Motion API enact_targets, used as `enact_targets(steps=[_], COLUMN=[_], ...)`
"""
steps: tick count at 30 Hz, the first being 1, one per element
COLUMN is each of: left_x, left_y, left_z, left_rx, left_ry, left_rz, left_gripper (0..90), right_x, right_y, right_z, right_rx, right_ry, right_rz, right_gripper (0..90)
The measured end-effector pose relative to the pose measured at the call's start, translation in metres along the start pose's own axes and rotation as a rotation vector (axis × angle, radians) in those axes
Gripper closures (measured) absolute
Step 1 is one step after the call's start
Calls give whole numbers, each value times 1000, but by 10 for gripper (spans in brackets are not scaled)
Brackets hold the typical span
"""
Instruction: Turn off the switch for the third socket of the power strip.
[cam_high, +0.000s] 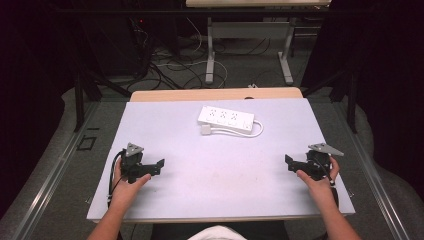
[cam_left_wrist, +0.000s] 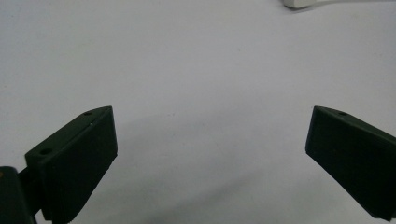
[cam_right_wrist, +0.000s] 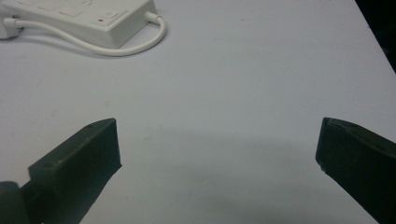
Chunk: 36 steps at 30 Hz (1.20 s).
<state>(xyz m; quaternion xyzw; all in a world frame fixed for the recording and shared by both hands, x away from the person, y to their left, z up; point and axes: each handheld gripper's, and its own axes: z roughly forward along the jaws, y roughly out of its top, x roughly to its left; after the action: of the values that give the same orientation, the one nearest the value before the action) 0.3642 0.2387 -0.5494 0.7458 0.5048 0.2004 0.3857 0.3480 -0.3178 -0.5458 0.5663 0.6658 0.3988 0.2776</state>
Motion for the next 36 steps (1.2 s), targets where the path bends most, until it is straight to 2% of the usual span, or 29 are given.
enact_targets(steps=[2,4,7,11,13,14,16,18,19,24,27,28,31,32,34,35,36], left_x=[-1,-1,-3,-8,-10,-12,-16,-19,-19,-27,-31,-35,-37,-40,-43,-47,-47], left_y=[-1,-1,-1,-1,-1,-1,-1,-2,-1,2,3,4,6,7,9,11,11], left_z=[-1,-2,-3,-5,-6,-6,-6,-6,-6,-8,-8,-7,-7,-5,-4,-1,-1], left_rx=[-4,4,-12,-23,-23,-20,-18,-19,-21,-16,-10,-6,-2,-15,-9,-4,-4], left_ry=[2,2,9,7,1,-5,-12,-18,-18,-21,-41,-61,-84,-87,-95,-100,-100], left_rz=[-3,11,9,27,46,45,57,51,68,93,89,101,121,126,149,177,177], left_gripper=[30,31,30,31,53,93,114,128,143,165,191,198,228,234,240,249,253], right_x=[5,6,15,20,23,24,25,26,26,25,25,24,24,24,24,24,24], right_y=[0,0,2,1,1,0,0,1,1,1,0,0,0,-1,-1,-1,-2], right_z=[1,2,5,5,5,5,5,4,4,7,10,10,10,10,10,10,9], right_rx=[4,0,2,7,7,13,14,12,4,7,14,13,11,12,12,13,14], right_ry=[17,28,58,71,86,95,96,94,95,94,92,90,93,93,92,89,84], right_rz=[-13,-22,-39,-60,-73,-91,-99,-112,-114,-115,-113,-119,-115,-120,-120,-115,-116], right_gripper=[0,0,0,0,3,19,30,34,35,46,59,60,61,61,62,62,62])
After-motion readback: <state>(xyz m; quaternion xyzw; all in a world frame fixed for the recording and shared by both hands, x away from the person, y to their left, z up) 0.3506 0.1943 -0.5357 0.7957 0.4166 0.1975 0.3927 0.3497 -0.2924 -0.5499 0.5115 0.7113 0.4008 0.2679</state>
